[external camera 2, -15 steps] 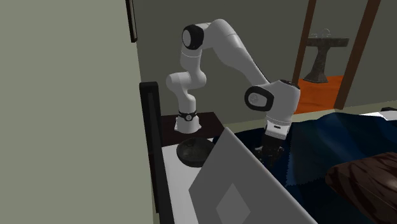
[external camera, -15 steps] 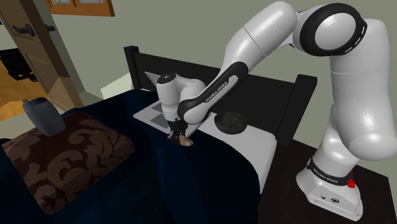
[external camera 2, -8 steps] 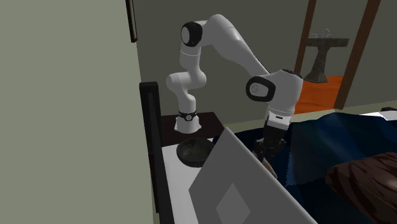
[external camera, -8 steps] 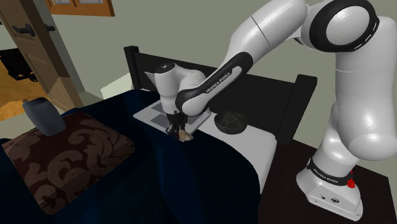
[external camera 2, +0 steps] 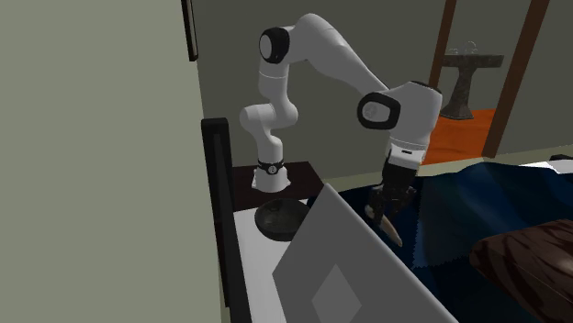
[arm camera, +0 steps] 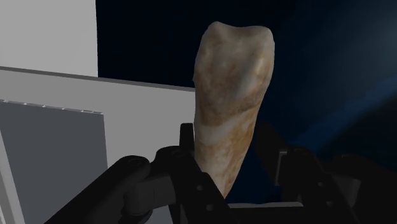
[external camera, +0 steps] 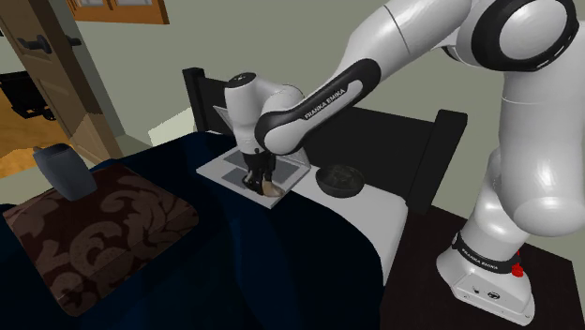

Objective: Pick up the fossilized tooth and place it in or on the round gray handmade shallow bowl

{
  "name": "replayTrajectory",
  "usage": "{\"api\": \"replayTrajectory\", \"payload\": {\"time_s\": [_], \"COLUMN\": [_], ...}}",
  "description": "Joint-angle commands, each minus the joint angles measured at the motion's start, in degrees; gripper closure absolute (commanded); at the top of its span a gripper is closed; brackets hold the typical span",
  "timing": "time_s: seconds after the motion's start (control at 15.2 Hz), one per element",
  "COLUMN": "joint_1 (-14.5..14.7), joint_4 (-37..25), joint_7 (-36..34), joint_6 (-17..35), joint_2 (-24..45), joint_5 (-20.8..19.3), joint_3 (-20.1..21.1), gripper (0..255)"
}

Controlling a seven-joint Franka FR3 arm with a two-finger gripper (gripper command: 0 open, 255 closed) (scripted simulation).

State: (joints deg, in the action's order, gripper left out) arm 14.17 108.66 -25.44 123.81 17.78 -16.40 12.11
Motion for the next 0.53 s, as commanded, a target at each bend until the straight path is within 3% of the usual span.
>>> {"api": "replayTrajectory", "payload": {"time_s": [0.0,0.46], "joint_1": [-0.1,-0.24], "joint_4": [-0.53,-2.86], "joint_7": [0.46,1.8], "joint_6": [-1.2,-5.7], "joint_2": [-0.73,-3.08], "joint_5": [0.37,1.56], "joint_3": [0.1,0.46], "gripper": [255,255]}}
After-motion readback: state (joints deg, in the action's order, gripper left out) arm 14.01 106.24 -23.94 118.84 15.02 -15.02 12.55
